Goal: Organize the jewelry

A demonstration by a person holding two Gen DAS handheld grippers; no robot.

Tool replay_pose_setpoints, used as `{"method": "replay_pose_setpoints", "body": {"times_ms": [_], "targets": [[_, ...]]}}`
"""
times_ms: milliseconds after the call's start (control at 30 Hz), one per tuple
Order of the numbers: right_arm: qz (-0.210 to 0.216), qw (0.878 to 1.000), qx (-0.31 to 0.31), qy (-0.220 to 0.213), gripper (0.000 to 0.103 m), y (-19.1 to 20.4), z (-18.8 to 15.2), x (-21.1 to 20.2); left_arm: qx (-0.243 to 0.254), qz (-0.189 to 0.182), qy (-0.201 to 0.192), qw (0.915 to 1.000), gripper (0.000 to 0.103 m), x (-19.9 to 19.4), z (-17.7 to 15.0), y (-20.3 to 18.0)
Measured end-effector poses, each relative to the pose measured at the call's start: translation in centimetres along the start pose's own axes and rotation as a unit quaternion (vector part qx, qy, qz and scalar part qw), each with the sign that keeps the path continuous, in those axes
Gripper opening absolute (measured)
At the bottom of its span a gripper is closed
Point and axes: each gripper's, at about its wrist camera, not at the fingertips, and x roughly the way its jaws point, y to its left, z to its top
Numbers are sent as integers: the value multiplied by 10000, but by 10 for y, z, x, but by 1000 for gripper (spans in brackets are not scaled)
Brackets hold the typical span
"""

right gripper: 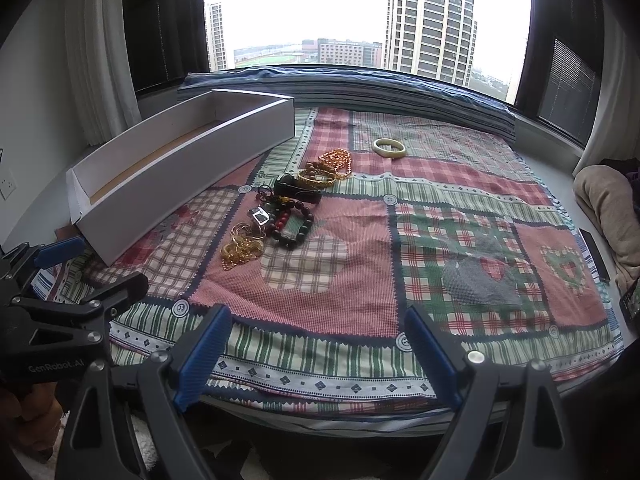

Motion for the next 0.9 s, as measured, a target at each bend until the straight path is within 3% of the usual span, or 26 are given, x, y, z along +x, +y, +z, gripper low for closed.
{"method": "replay_pose_setpoints", "body": {"times_ms": [900], "targets": [[32,10000,-6,5,90,3,0,0,-29,28,23,10000,102,2,-2,2]]}}
